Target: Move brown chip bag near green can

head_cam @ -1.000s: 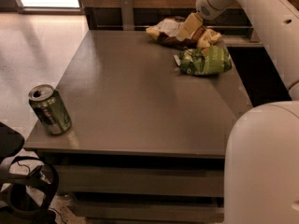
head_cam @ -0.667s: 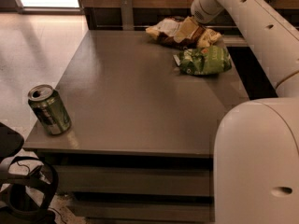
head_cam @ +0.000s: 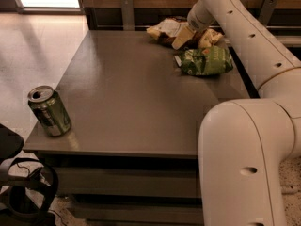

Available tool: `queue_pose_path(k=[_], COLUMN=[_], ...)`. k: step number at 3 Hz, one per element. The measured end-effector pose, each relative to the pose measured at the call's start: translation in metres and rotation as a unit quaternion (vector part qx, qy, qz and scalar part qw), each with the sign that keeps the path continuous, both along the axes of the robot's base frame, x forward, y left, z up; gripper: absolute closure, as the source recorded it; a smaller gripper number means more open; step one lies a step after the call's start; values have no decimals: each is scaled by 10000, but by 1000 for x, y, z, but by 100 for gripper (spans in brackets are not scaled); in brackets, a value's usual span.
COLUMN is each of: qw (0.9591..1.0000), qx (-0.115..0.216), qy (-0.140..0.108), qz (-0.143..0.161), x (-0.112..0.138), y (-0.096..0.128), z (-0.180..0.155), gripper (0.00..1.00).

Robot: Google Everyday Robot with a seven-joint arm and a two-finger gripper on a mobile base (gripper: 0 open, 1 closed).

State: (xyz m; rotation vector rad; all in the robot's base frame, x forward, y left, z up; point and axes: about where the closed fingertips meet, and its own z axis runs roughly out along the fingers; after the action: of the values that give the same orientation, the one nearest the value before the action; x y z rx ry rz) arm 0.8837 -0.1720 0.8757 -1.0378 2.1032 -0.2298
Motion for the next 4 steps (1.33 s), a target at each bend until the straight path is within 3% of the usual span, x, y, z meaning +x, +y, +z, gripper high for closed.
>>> queue_pose_path(k=[1,2,3,4], qw=[9997,9987,9987,9987], qx=[86,215,206,206], qy=[235,461,463,464], qz=[43,86,90,91], x=[2,3,4,4], y=[3,6,7,7], z=[-19,-37,-37,-37], gripper=[0,26,49,79])
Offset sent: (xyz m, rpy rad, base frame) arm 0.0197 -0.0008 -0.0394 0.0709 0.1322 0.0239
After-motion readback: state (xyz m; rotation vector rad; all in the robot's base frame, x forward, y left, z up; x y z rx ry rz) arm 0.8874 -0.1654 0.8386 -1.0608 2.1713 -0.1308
